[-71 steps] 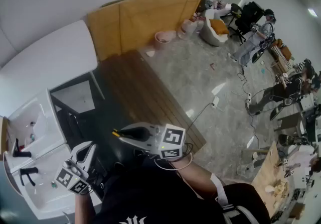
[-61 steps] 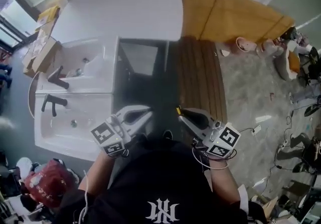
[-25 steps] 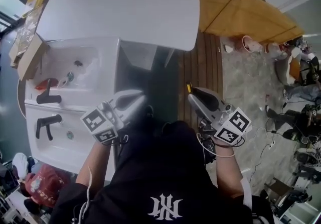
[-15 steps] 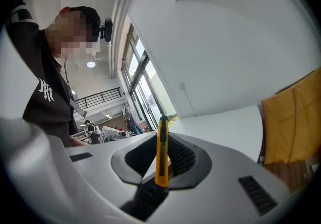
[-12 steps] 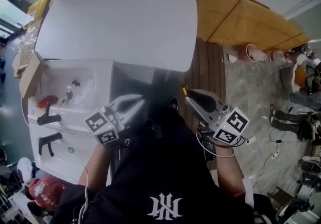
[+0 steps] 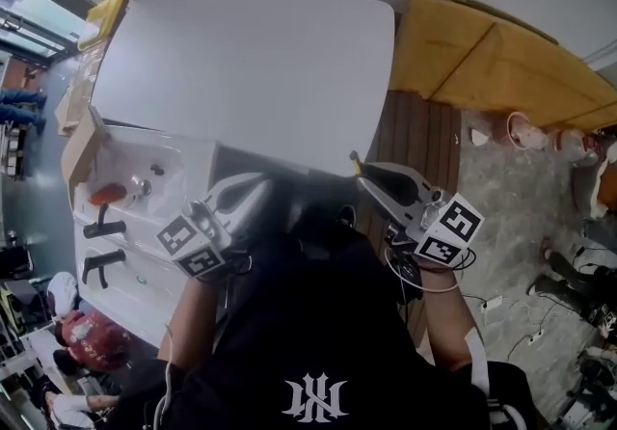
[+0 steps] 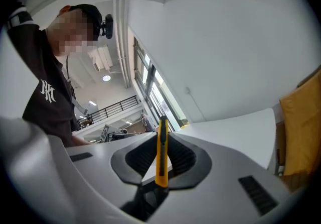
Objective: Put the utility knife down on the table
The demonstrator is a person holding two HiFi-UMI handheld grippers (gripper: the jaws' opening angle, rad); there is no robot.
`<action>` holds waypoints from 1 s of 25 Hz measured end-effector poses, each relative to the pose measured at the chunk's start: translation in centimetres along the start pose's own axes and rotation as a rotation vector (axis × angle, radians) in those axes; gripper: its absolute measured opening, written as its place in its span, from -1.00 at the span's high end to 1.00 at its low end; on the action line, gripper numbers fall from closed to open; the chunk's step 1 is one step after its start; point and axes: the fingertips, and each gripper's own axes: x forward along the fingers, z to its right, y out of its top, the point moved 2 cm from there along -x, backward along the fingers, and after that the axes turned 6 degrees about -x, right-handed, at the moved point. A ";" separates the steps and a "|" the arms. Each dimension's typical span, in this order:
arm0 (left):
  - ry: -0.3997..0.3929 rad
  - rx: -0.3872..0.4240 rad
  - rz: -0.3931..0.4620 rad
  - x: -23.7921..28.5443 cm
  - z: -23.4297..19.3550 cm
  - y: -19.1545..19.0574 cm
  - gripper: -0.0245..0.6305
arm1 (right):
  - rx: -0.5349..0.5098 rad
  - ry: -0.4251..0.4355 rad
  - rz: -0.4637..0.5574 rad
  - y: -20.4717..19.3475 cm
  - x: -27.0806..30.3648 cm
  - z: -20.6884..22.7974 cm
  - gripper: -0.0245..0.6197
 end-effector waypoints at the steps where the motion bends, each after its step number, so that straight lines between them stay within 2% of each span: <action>1: 0.019 0.004 0.000 0.1 -0.3 0.3 0.91 | 0.011 0.009 -0.002 -0.1 0.3 0.9 0.76; 6: 0.067 -0.001 -0.046 1.4 -2.3 1.1 0.91 | 0.031 0.020 0.016 0.3 2.0 3.9 0.76; 10: 0.047 0.019 -0.075 3.4 -4.2 1.5 0.91 | 0.044 0.013 0.006 0.1 3.6 5.8 0.76; 13: 0.004 0.029 -0.058 5.0 -6.0 2.4 0.91 | 0.031 -0.003 -0.027 0.2 5.0 6.9 0.76; 17: -0.099 -0.021 -0.007 5.7 -9.1 4.4 0.91 | -0.022 -0.052 -0.073 1.9 8.7 8.2 0.76; 20: -0.207 -0.031 -0.032 6.6 -11.2 5.0 0.91 | -0.085 -0.102 -0.102 4.1 11.9 9.7 0.76; 23: -0.235 -0.045 -0.082 8.0 -13.7 4.8 0.91 | -0.111 -0.165 -0.105 6.4 14.0 11.3 0.76; 25: -0.258 -0.082 -0.083 8.7 -14.9 4.9 0.91 | -0.094 -0.191 -0.101 7.4 14.9 12.5 0.76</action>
